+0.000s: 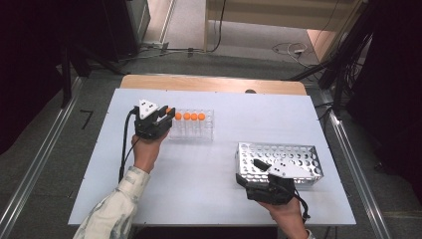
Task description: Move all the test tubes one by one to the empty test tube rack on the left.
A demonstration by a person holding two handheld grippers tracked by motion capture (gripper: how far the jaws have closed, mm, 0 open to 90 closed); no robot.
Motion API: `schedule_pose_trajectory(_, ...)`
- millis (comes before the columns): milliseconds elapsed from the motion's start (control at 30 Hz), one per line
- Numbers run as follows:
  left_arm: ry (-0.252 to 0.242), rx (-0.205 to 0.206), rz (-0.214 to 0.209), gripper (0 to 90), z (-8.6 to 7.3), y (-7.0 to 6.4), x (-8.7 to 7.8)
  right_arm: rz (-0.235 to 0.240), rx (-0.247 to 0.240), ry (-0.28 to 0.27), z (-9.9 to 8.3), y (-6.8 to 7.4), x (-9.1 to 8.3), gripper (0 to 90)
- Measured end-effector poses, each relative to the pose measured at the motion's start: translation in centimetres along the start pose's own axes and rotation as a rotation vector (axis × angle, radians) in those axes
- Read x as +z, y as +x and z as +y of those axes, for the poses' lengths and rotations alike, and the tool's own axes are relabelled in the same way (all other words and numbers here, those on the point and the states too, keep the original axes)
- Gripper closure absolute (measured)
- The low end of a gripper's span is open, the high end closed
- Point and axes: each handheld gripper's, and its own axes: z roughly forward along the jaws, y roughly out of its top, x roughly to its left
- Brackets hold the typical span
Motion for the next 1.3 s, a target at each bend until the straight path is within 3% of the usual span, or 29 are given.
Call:
schedule_pose_trajectory(133,0.002,-0.004,-0.006,61.9,0.0,0.0,0.0,0.0,-0.001,-0.001,0.0,0.0,0.0,21.1)
schedule_pose_trajectory(433,-0.005,-0.015,-0.012,57.9,0.1,0.1,-0.3,-0.002,0.0,0.002,0.0,0.0,0.0,21.1)
schedule_pose_trajectory(800,0.005,-0.064,-0.035,34.4,-0.5,0.0,-1.4,-0.018,0.006,0.004,-0.2,-0.3,0.1,21.1)
schedule_pose_trajectory(1033,0.004,-0.086,-0.051,28.7,-1.4,-0.2,-2.5,-0.025,0.008,0.005,-0.2,-0.5,0.2,21.1)
schedule_pose_trajectory(1300,0.009,-0.105,-0.051,21.5,-3.5,-0.3,-4.3,-0.04,0.011,0.004,-0.3,-0.8,0.2,21.0)
